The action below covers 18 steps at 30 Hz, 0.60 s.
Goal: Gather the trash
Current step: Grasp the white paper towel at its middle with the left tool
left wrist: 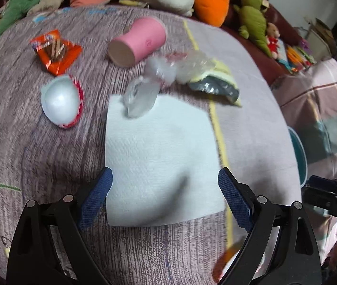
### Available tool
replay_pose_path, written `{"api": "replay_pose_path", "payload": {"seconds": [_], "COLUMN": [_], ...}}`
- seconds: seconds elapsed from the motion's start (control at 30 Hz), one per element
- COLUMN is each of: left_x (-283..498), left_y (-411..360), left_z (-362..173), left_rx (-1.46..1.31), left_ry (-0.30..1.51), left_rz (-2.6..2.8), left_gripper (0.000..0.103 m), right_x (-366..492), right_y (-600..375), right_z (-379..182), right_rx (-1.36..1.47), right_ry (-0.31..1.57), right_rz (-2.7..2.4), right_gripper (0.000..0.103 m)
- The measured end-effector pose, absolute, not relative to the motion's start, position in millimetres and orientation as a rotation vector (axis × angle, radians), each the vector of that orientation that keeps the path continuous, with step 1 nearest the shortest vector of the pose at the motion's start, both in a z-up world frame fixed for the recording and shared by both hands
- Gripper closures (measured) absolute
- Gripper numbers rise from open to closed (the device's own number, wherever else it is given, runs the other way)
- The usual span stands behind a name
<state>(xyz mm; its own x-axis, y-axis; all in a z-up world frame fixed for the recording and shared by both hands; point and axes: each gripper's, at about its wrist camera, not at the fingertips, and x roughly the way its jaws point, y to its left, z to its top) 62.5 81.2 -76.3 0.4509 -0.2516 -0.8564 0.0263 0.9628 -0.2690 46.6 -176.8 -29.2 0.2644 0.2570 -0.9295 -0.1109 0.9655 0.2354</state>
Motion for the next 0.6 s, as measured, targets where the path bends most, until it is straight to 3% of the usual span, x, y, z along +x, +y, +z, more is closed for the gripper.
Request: {"api": "replay_pose_path", "payload": {"seconds": [0.13, 0.23, 0.47, 0.53, 0.6], "left_x": [61, 58, 55, 56, 54], "left_y": [67, 53, 32, 32, 35], "left_z": [-91, -97, -104, -103, -102], "left_rx": [-0.196, -0.132, -0.018, 0.004, 0.014], "left_ry": [1.127, 1.115, 1.077, 1.062, 1.048], "left_rz": [-0.183, -0.151, -0.071, -0.058, -0.047], "left_gripper": [0.012, 0.004, 0.004, 0.011, 0.025], "right_x": [49, 51, 53, 52, 50], "right_y": [-174, -174, -182, -184, -188], "right_z": [-35, -41, -55, -57, -59], "right_rx": [0.145, 0.160, 0.201, 0.207, 0.216], "right_ry": [1.293, 1.303, 1.321, 1.325, 1.327], "right_rz": [0.248, 0.248, 0.248, 0.248, 0.246], "right_gripper": [0.026, 0.026, 0.026, 0.026, 0.026]}}
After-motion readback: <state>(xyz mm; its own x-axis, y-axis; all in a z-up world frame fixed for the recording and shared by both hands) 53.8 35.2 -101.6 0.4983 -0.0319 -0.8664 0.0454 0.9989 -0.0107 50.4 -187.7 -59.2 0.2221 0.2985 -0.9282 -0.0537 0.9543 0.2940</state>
